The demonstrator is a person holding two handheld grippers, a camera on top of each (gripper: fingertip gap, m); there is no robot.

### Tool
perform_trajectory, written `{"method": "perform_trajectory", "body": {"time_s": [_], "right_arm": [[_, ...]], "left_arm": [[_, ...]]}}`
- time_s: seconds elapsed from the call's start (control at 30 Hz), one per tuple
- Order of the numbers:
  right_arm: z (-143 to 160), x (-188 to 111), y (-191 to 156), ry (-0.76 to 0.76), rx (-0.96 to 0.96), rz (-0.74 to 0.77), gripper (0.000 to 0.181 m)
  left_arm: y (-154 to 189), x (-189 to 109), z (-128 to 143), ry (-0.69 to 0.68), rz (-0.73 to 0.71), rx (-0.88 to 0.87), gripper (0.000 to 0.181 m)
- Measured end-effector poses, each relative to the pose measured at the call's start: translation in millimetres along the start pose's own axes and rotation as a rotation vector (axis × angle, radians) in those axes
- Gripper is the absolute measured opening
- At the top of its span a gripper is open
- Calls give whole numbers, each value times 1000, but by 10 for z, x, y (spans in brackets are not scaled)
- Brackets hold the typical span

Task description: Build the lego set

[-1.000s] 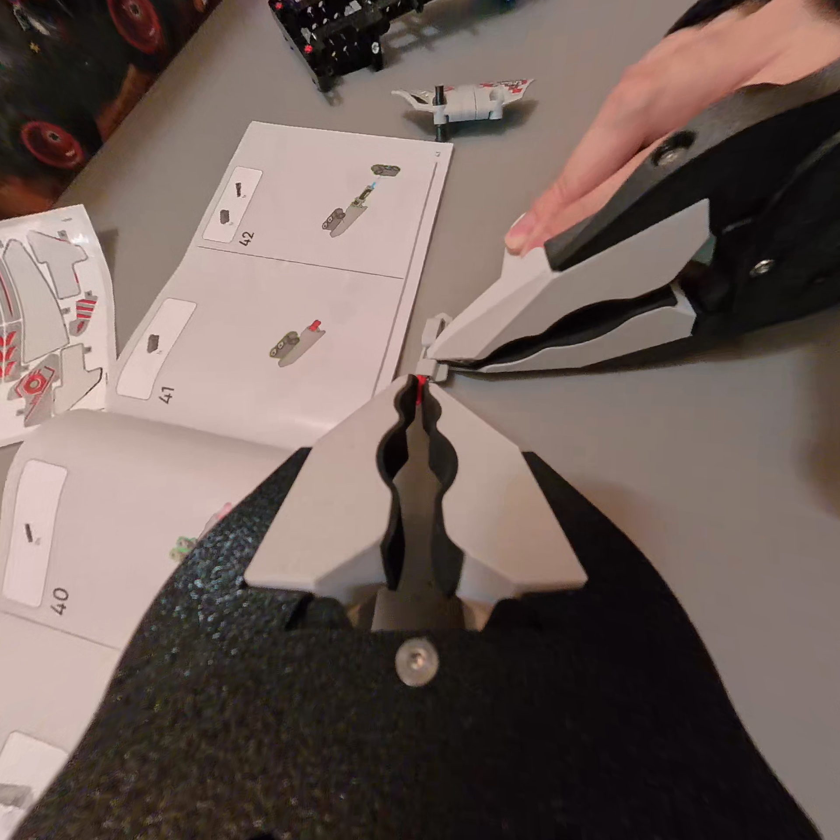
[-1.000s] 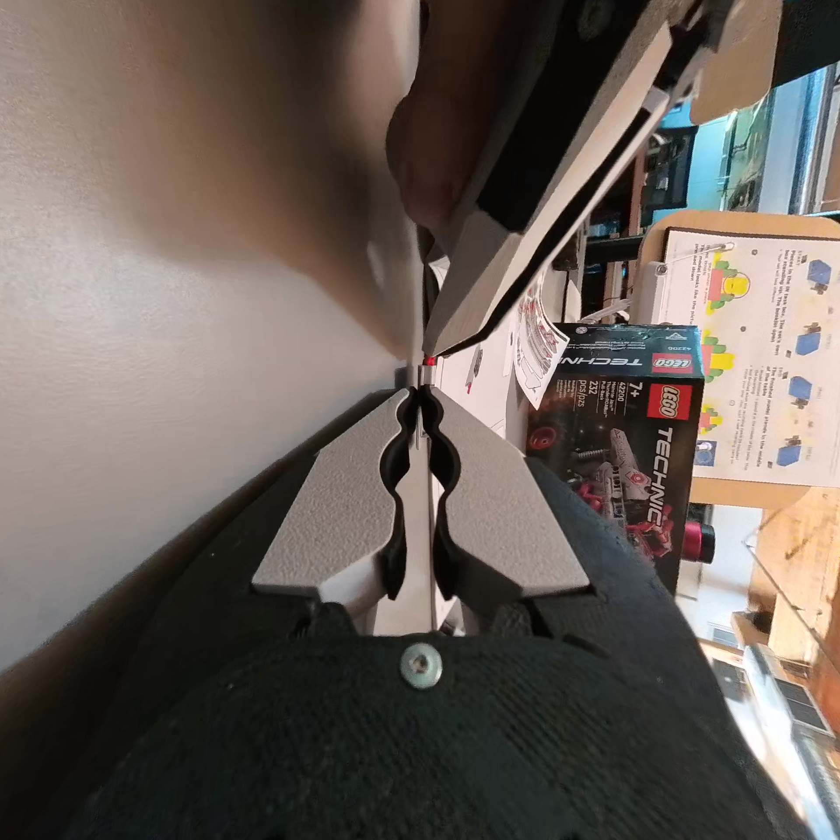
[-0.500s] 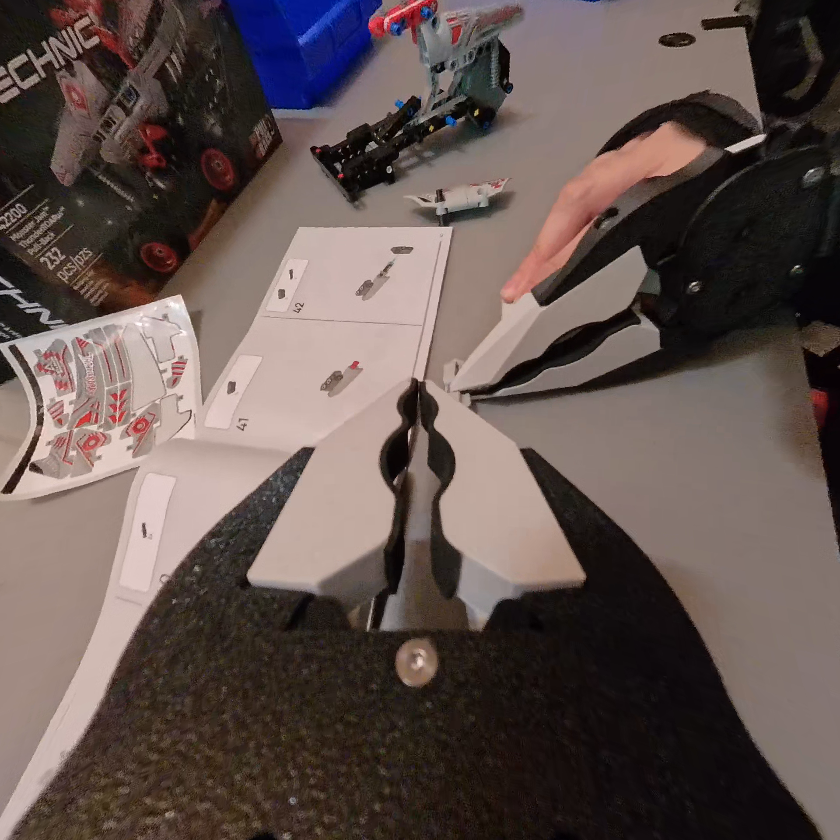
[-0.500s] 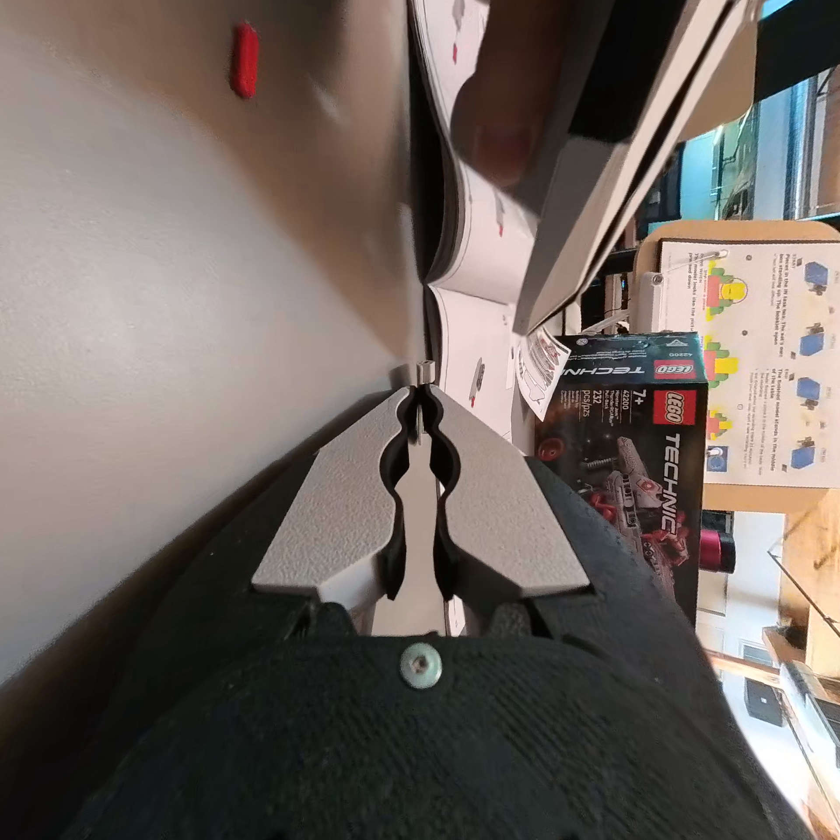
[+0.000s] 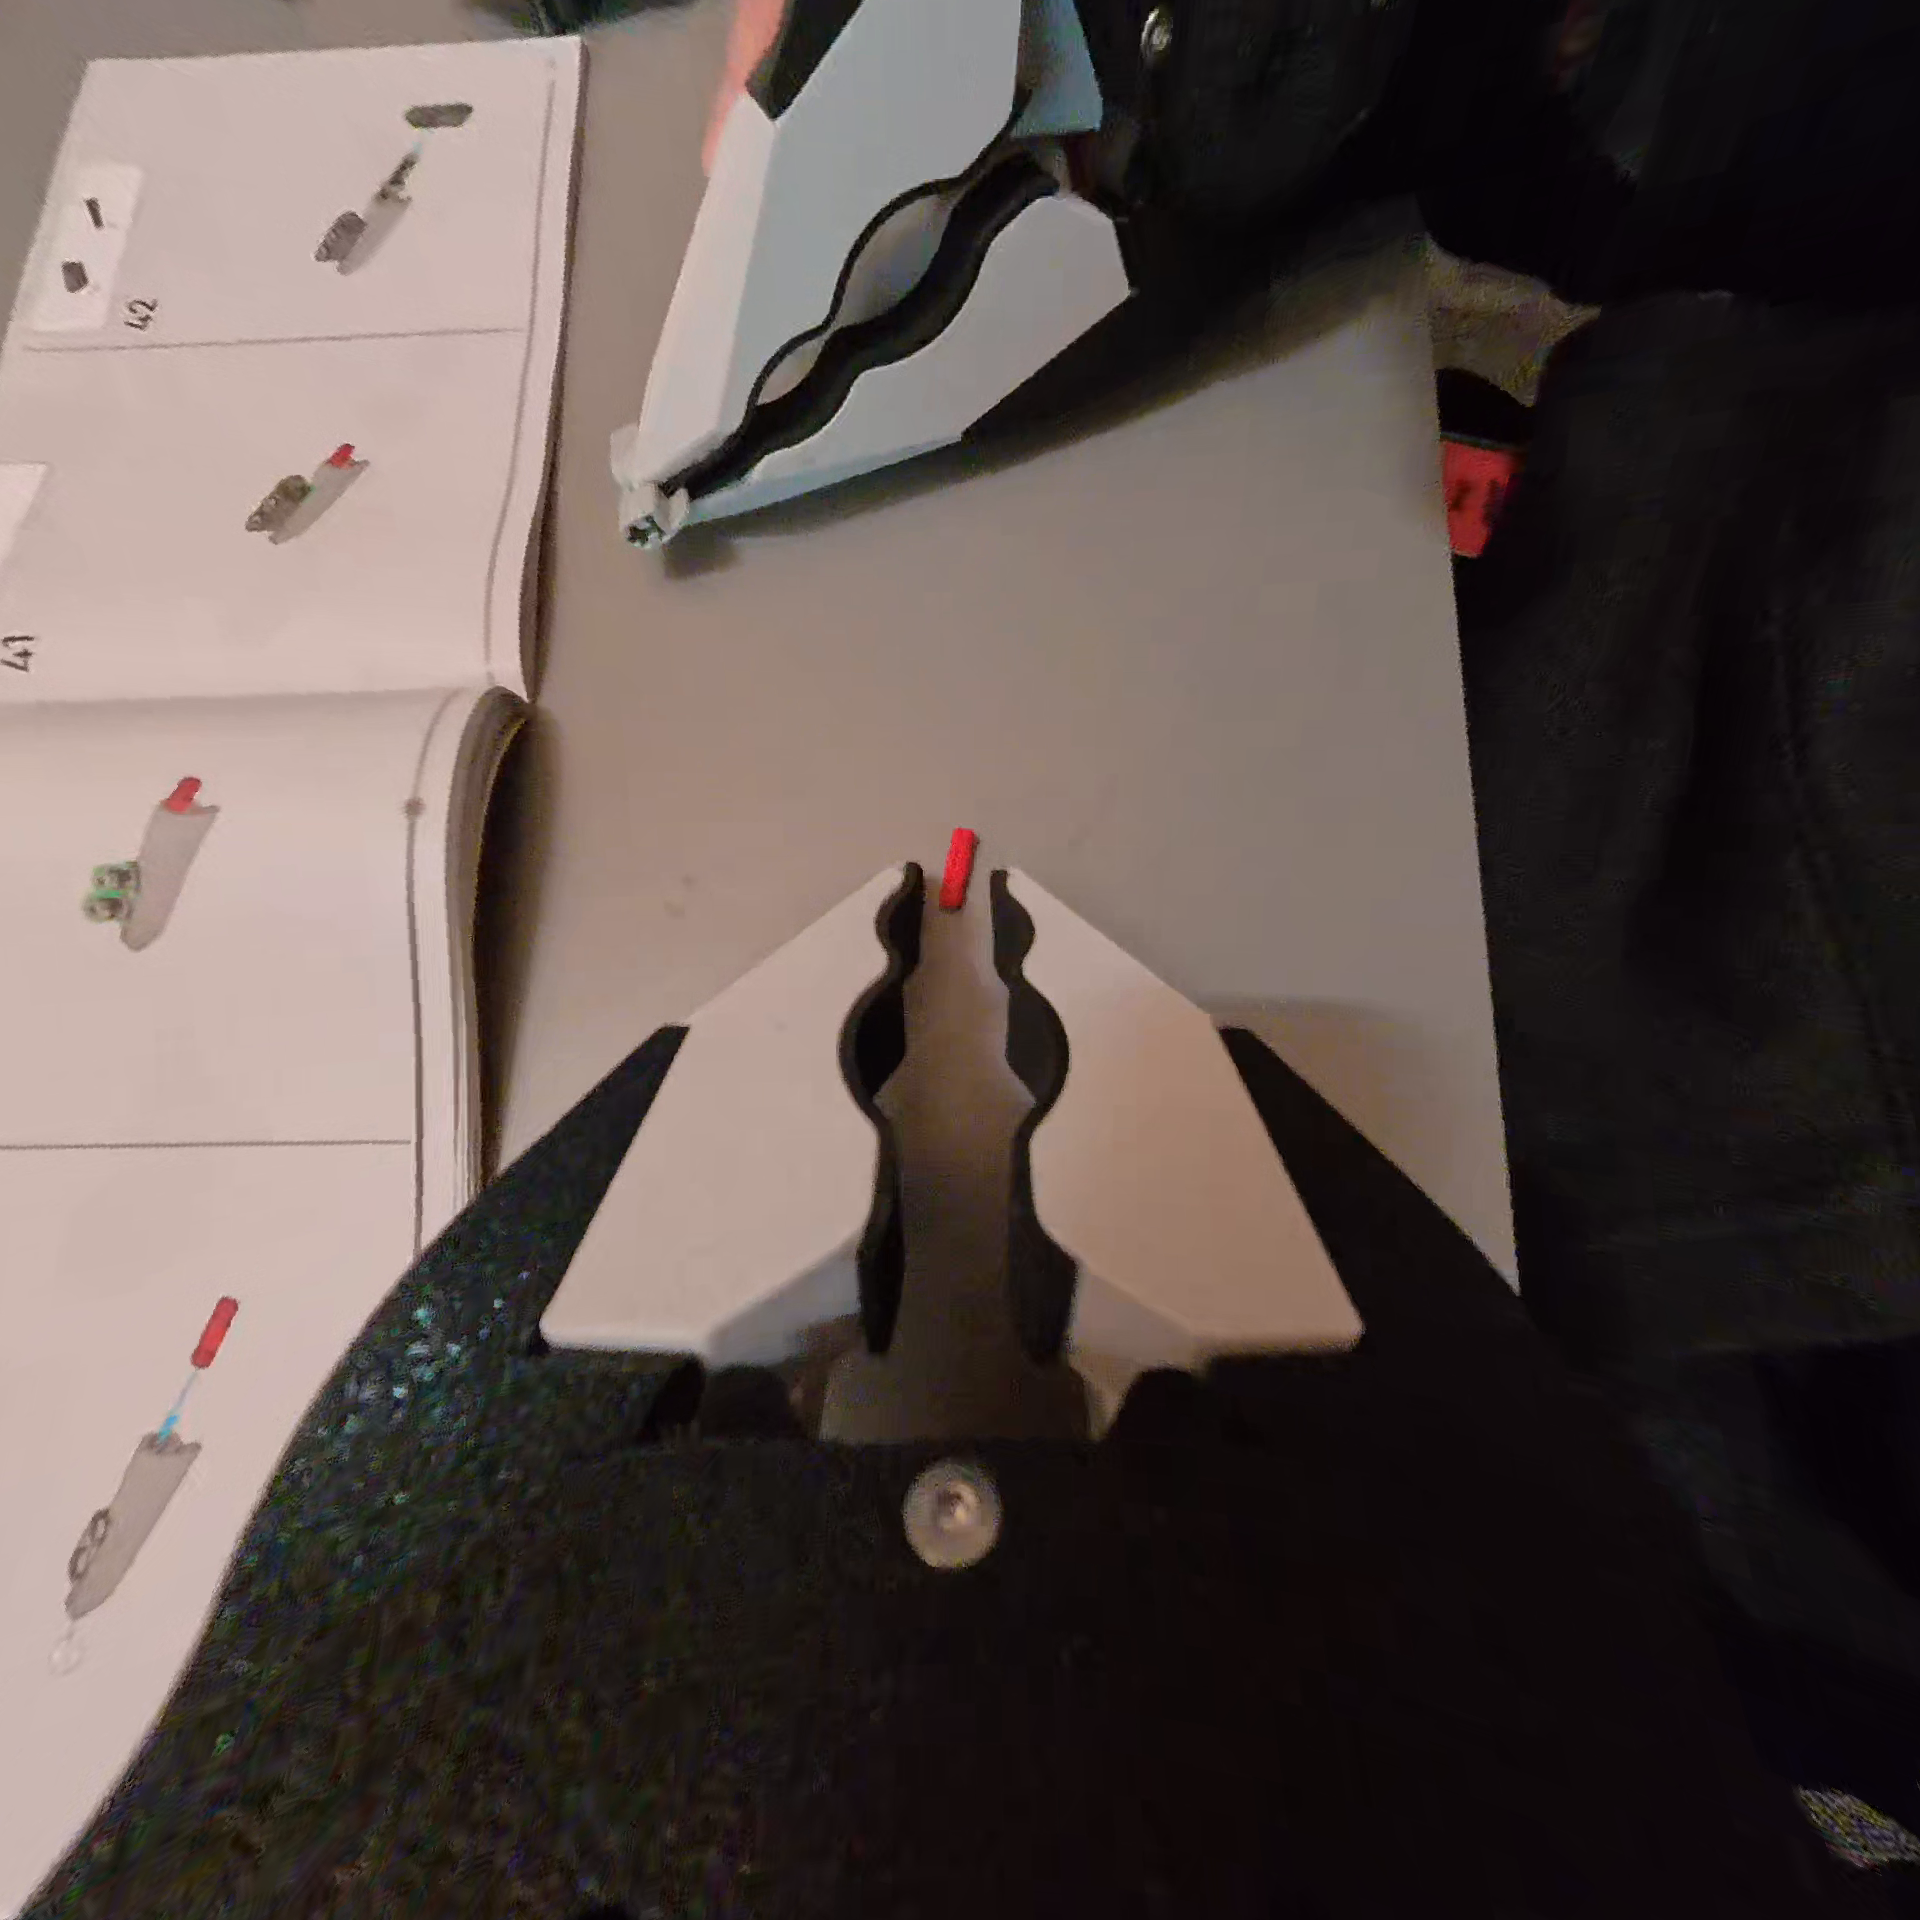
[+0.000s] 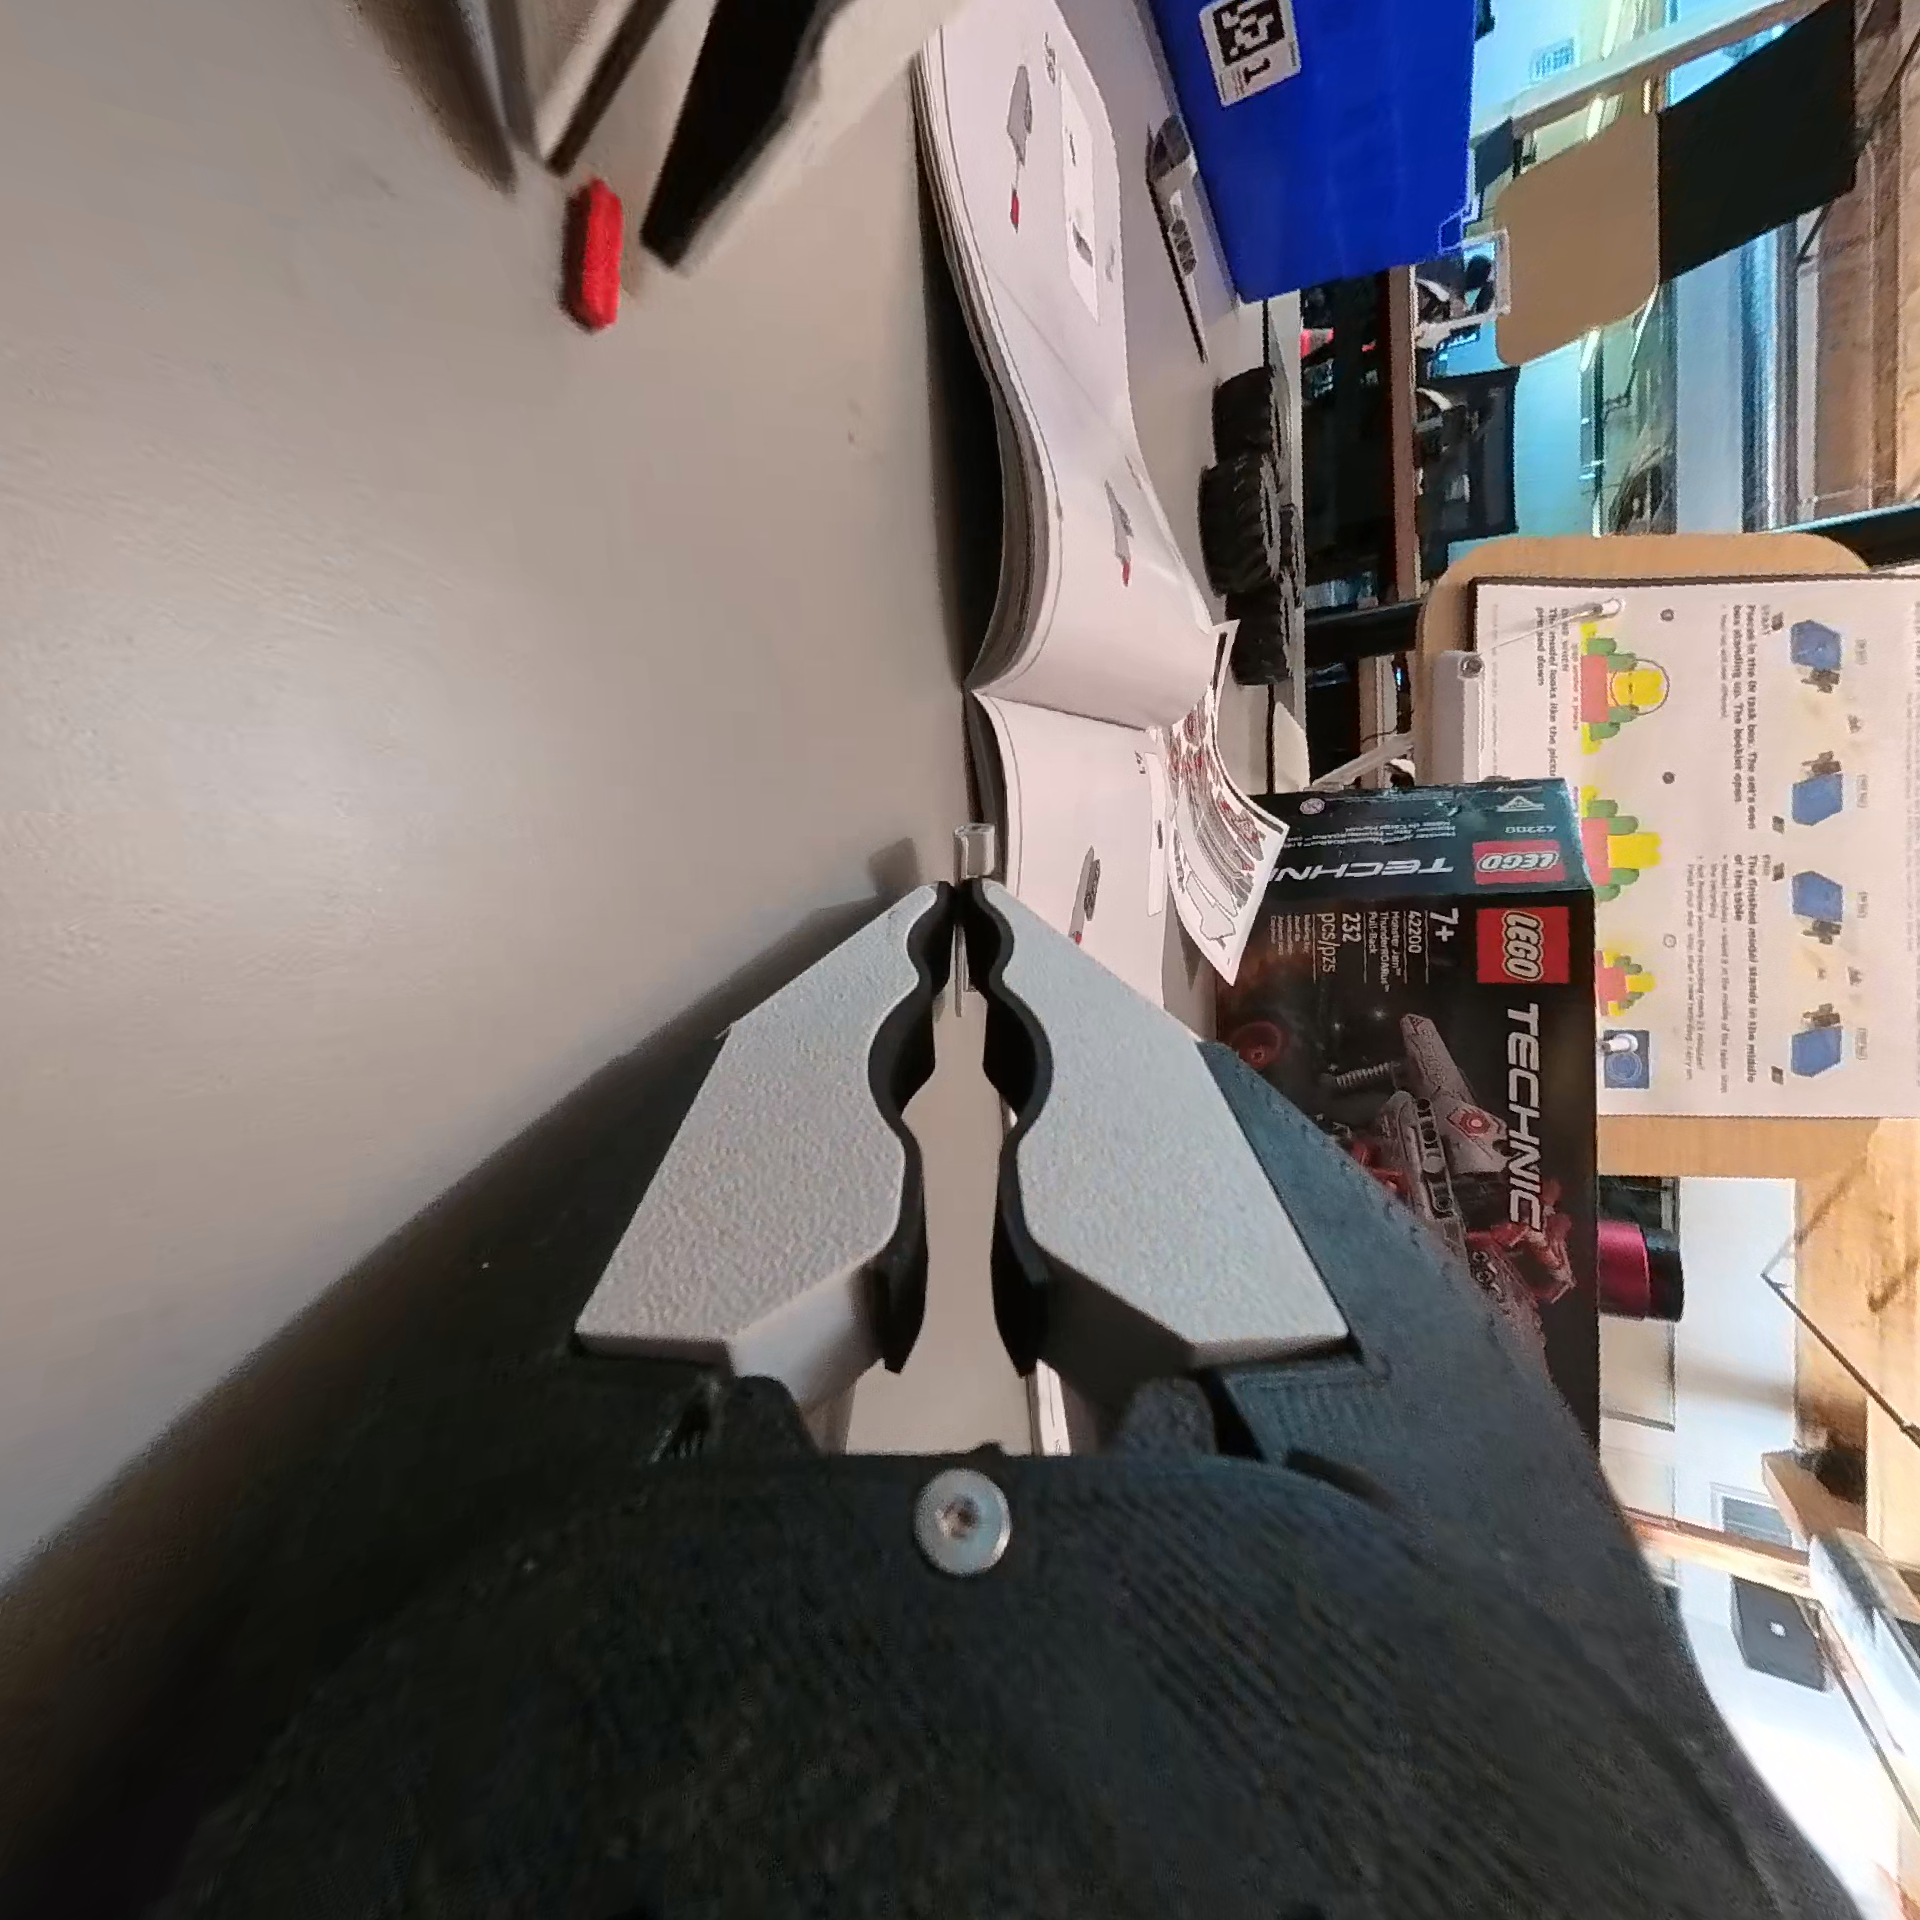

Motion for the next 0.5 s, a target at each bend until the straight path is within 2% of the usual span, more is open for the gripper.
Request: {"method": "perform_trajectory", "body": {"time_s": [0.17,0.37,0.5], "right_arm": [[-35,-11,7,42,48,-15,1],[-72,-13,-21,70,63,-41,1],[-109,-38,-1,98,92,-39,1]], "left_arm": [[-38,55,-45,-5,4,3,2],[-108,113,-100,-1,-15,-30,2],[-337,144,-315,97,-68,-96,1]]}}
Point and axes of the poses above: each gripper's, where its closed fingertips meet, x out along the fingers, z out of its underside, y = z × x across the jaws, the point moved 2 cm from there along -x, back along the fingers, and after that the axes turned 3 degrees about z, right-handed, at the moved point
